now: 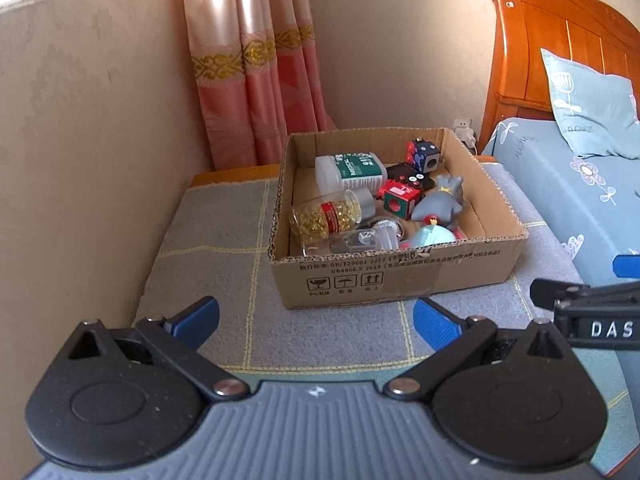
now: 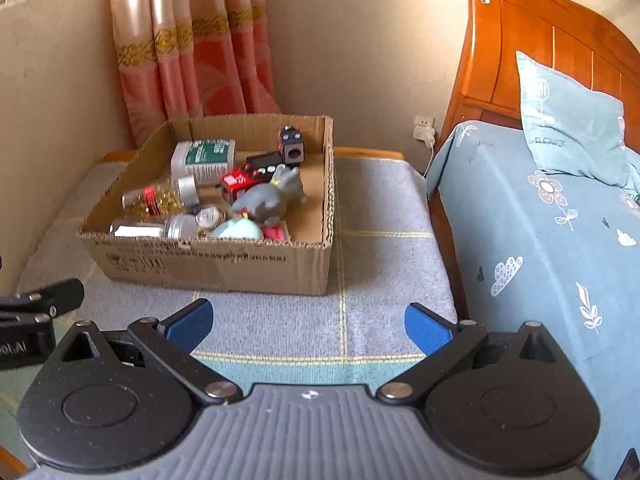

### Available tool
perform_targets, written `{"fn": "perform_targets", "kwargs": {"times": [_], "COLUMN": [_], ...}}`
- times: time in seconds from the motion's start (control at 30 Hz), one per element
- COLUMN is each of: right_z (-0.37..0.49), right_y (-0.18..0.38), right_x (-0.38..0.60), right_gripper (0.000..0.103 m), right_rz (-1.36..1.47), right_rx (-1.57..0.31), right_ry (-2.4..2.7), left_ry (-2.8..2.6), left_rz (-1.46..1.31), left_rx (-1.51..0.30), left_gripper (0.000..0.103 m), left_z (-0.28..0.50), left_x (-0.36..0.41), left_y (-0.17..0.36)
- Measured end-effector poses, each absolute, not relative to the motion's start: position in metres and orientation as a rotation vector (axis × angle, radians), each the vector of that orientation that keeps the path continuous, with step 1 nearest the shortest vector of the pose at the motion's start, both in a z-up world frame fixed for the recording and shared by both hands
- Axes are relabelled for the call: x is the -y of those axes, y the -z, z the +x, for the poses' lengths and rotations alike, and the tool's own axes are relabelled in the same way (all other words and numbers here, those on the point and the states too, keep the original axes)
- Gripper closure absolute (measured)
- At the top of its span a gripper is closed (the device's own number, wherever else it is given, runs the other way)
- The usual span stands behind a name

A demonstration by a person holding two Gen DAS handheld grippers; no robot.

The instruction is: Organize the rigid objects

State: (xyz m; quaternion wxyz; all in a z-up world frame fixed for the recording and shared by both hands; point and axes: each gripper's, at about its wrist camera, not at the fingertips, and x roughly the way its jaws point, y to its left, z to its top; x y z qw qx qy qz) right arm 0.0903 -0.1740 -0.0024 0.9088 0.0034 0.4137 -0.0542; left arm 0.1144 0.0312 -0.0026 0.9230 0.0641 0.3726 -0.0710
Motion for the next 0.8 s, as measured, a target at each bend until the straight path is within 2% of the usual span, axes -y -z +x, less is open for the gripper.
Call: {"fn": "perform_targets", "kwargs": {"times": [0.8], "right_z": [0.0905], "right_y": [-0.0008], "right_x": [0.1739], "right_gripper": [0.000], "right_rz": [0.013], "right_rx": [-0.836], "right_ry": [0.106], "left_ry": [0.127], "left_rz": [0.148], "left_rx": [-0.743], "left_gripper": [0.001], "left_z": [0.1115], "left_x": [-0.0265], "left_y": [-0.0010]}}
